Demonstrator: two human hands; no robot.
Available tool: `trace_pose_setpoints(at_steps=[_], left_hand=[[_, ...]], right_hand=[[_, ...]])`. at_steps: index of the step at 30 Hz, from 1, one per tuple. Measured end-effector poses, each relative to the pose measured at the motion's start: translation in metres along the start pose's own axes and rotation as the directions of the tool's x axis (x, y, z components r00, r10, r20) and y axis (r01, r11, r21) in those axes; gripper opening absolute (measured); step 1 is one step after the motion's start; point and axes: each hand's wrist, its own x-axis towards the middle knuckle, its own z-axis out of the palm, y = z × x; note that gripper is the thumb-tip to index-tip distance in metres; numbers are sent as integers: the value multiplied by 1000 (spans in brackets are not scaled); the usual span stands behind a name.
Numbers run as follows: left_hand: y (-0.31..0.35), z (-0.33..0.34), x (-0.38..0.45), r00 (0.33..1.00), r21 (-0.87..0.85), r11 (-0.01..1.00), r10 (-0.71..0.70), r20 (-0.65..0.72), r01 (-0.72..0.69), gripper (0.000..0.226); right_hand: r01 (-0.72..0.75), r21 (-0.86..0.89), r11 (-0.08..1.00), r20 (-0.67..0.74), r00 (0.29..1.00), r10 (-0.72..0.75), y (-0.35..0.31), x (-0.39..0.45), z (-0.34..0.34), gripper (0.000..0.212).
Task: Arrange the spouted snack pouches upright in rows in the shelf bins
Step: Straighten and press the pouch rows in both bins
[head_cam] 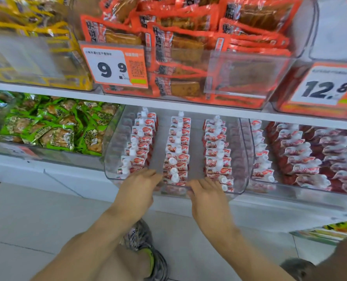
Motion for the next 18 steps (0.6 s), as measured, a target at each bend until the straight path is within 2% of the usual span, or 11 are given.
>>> trace_pose_setpoints(at_steps=[2, 5, 9, 15, 18], left_hand=[[0, -1, 0, 999, -51, 999, 1, -43, -3, 41], [1, -9, 5, 988, -138, 990, -18, -156, -3, 30], [-1, -11, 25, 974, -152, 988, -50, -222, 16, 25], [5, -3, 47, 980, -168, 986, -47, -192, 14, 23], [10, 4, 47, 993, -152, 988, -38, -110, 21, 28]], right_hand=[[-33, 53, 998, 12, 999, 32, -2, 5, -4, 50], [-48, 116, 992, -11, 999, 50, -4, 14, -15, 46], [-61, 192, 980, 5, 998, 61, -1, 33, -22, 42], [-95, 203, 974, 8, 995, 95, 20, 51, -15, 40], [-63, 157, 986, 29, 998, 59, 25, 38, -7, 40]])
